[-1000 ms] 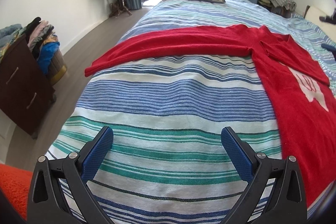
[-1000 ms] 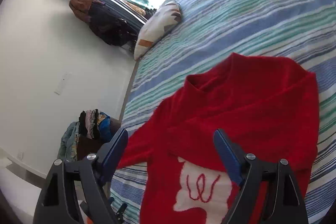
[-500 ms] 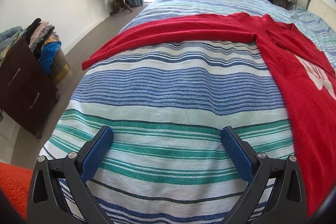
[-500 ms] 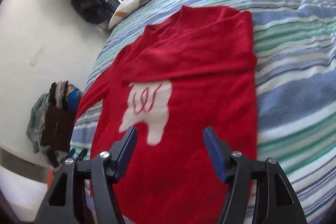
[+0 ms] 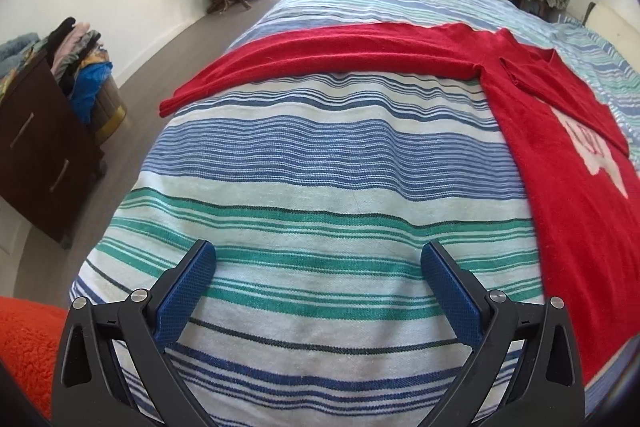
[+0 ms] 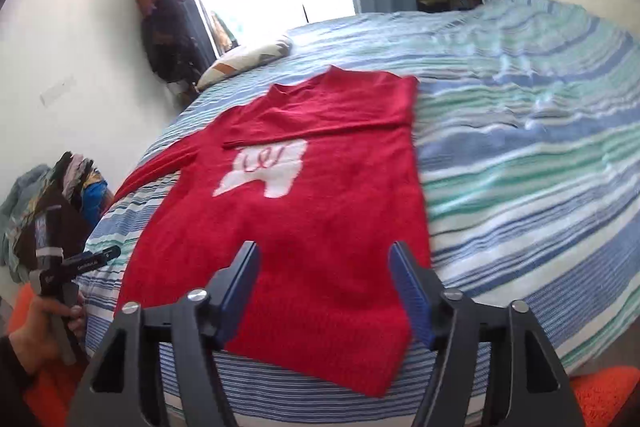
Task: Fold small clothes
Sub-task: 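Grasp the other sleeve cuff with the left tool and fold it across the body, then move both open tools to the sweater hem, then grasp the hem with both tools and fold it up onto the collar, then open both tools and pull them back from the folded sweater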
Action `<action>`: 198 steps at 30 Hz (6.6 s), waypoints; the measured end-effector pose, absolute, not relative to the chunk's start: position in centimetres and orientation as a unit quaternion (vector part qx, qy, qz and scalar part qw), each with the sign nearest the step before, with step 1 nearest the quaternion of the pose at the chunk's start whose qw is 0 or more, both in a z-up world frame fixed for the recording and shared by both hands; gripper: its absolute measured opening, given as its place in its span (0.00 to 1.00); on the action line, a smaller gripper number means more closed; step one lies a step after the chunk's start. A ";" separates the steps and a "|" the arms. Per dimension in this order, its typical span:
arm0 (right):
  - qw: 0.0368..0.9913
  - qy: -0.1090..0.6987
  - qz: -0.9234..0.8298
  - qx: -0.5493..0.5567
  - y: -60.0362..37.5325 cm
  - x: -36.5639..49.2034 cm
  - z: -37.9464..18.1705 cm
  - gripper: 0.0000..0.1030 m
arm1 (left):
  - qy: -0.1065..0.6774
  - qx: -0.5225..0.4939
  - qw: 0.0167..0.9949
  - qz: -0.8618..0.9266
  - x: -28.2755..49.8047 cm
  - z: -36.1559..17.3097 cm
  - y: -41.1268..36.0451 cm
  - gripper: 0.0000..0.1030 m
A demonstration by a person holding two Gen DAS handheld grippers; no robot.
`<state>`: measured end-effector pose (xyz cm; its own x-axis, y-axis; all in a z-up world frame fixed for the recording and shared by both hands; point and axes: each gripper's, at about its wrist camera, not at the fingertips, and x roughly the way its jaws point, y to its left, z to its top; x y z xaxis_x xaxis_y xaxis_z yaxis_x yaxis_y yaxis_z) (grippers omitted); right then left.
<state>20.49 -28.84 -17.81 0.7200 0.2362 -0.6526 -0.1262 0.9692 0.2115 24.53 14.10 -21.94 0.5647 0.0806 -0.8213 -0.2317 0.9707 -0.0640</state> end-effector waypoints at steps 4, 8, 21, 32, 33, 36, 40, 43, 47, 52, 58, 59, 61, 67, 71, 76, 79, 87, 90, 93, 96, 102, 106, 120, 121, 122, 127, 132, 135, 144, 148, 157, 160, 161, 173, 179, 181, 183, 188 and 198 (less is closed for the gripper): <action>0.907 0.391 0.143 0.066 -26.4 21.5 -19.4 0.69 | 0.422 -0.189 0.882 0.091 25.8 -18.7 19.5 0.99; 0.899 0.401 0.159 0.072 -25.6 21.6 -20.4 0.69 | 0.417 -0.324 0.842 0.112 29.2 -18.9 29.2 0.99; 0.889 0.434 0.140 0.049 -24.4 22.0 -22.1 0.69 | 0.439 -0.536 0.715 0.093 35.4 -29.4 39.4 0.65; 0.887 0.429 0.157 0.064 -24.4 22.0 -21.9 0.69 | 0.440 -0.349 0.823 0.083 38.3 -18.1 34.3 0.08; 0.886 0.428 0.163 0.067 -24.4 22.0 -21.9 0.69 | 0.442 -0.324 0.833 0.073 38.8 -16.4 32.9 0.08; 0.884 0.425 0.177 0.079 -24.4 22.1 -21.7 0.69 | 0.438 -0.266 0.859 0.013 42.0 -10.7 25.3 0.07; 0.885 0.417 0.186 0.093 -24.8 22.0 -21.3 0.69 | 0.412 -0.207 0.879 -0.118 46.2 -3.7 11.3 0.07; 0.883 0.418 0.187 0.104 -25.3 21.8 -21.3 0.69 | 0.405 -0.183 0.872 -0.205 48.0 -1.2 1.1 0.21; 0.881 0.421 0.184 0.116 -26.0 21.6 -21.5 0.69 | 0.433 -0.142 0.864 -0.212 48.1 -4.0 -5.9 0.94; 0.877 0.420 0.185 0.138 -27.3 21.1 -21.6 0.69 | 0.463 -0.181 0.854 -0.154 44.8 -11.6 -0.4 0.93; 0.870 0.425 0.189 0.162 -28.4 21.5 -22.0 0.69 | 0.499 -0.227 0.835 -0.039 41.5 -19.1 9.8 0.79; 0.869 0.426 0.190 0.167 -28.5 21.6 -22.1 0.69 | 0.496 -0.243 0.833 -0.039 41.5 -19.4 10.5 0.79; 0.867 0.427 0.193 0.170 -28.5 21.8 -22.1 0.69 | 0.482 -0.270 0.832 -0.053 42.1 -19.4 10.6 0.79; 0.868 0.429 0.194 0.156 -27.7 21.9 -22.1 0.69 | 0.506 -0.261 0.819 -0.077 47.5 -21.1 6.0 0.67; 0.871 0.430 0.185 0.150 -27.8 21.8 -22.1 0.69 | 0.527 -0.190 0.828 0.013 47.9 -23.3 5.2 0.10; 0.870 0.435 0.176 0.155 -28.6 21.9 -22.5 0.69 | 0.521 -0.137 0.843 0.001 47.2 -22.2 4.1 0.35; 0.876 0.425 0.164 0.156 -29.4 21.9 -22.0 0.69 | 0.502 -0.116 0.857 0.012 44.6 -19.9 4.3 0.67; 0.883 0.435 0.144 0.100 -30.3 23.8 -19.1 0.69 | 0.491 -0.027 0.863 -0.120 31.2 -18.0 0.1 0.71; 0.837 0.528 0.136 0.053 -29.6 24.9 -21.9 0.69 | 0.531 0.035 0.838 -0.125 26.9 -21.3 -2.1 0.71; 0.823 0.552 0.132 0.018 -29.8 23.4 -23.3 0.69 | 0.513 0.018 0.850 -0.115 23.2 -22.3 -0.3 0.72; 0.819 0.564 0.107 0.001 -29.8 22.3 -22.7 0.70 | 0.519 0.029 0.846 -0.118 22.3 -21.3 0.8 0.72; 0.819 0.568 0.073 0.035 -31.6 20.1 -21.3 0.72 | 0.498 -0.010 0.861 -0.106 20.2 -18.9 4.0 0.72; 0.835 0.537 0.081 0.092 -33.9 19.0 -18.9 0.72 | 0.480 -0.087 0.866 -0.114 20.2 -17.8 6.3 0.83; 0.763 0.571 0.139 0.270 -34.2 21.2 -24.2 0.30 | 0.567 -0.113 0.800 -0.162 22.3 -22.0 2.9 0.26; 0.761 0.570 0.138 0.276 -34.5 21.2 -24.3 0.14 | 0.571 -0.118 0.795 -0.168 22.3 -22.0 2.7 0.06; 0.760 0.566 0.140 0.286 -34.7 21.2 -24.2 0.06 | 0.574 -0.123 0.790 -0.174 22.3 -22.1 2.5 0.05; 0.770 0.537 0.156 0.307 -35.3 20.3 -22.6 0.06 | 0.551 -0.150 0.798 -0.192 21.4 -20.2 3.0 0.03; 0.783 0.490 0.179 0.340 -35.8 20.8 -20.5 0.06 | 0.510 -0.226 0.804 -0.205 22.4 -17.5 4.9 0.02; 0.796 0.462 0.183 0.346 -36.0 23.1 -19.6 0.06 | 0.489 -0.262 0.809 -0.192 25.0 -16.8 5.9 0.02; 0.834 0.396 0.177 0.342 -36.6 37.5 -16.0 0.05 | 0.444 -0.302 0.834 -0.127 40.2 -14.6 7.1 0.02; 0.843 0.402 0.162 0.320 -35.7 45.3 -16.2 0.05 | 0.445 -0.280 0.844 -0.101 47.8 -14.6 6.2 0.02; 0.856 0.392 0.071 0.329 -36.0 56.5 -21.5 0.55 | 0.489 -0.237 0.840 0.000 59.3 -19.5 6.4 0.46; 0.870 0.375 0.082 0.310 -36.1 55.8 -20.3 0.62 | 0.459 -0.230 0.858 0.006 57.2 -18.4 8.3 0.63; 0.879 0.374 0.092 0.281 -35.5 55.2 -19.4 0.62 | 0.450 -0.214 0.867 -0.001 55.9 -17.8 8.5 0.63; 0.864 0.484 0.118 0.073 -33.4 43.4 -23.3 0.51 | 0.502 -0.028 0.860 -0.087 41.1 -21.9 3.2 0.74; 0.896 0.419 0.124 0.084 -31.3 36.6 -19.2 0.73 | 0.484 -0.039 0.871 -0.073 34.5 -18.9 1.9 0.91; 0.892 0.427 0.127 0.074 -29.5 34.7 -20.4 0.73 | 0.491 -0.023 0.869 -0.060 32.6 -19.2 0.8 0.92; 0.888 0.439 0.117 0.073 -28.2 33.1 -22.2 0.73 | 0.497 -0.011 0.867 -0.038 31.4 -20.1 0.1 0.92; 0.893 0.439 0.087 0.051 -27.3 30.6 -25.0 0.75 | 0.494 -0.001 0.869 -0.020 30.2 -23.2 0.1 0.99; 0.897 0.434 0.074 0.032 -26.6 30.7 -25.7 0.79 | 0.493 0.001 0.870 -0.025 30.1 -23.6 0.7 0.99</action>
<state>30.73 -26.59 -25.69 0.6121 0.1615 -0.7741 -0.1059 0.9869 0.1221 30.06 0.67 -23.57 0.5136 -0.0422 -0.8570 0.0437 0.9988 -0.0230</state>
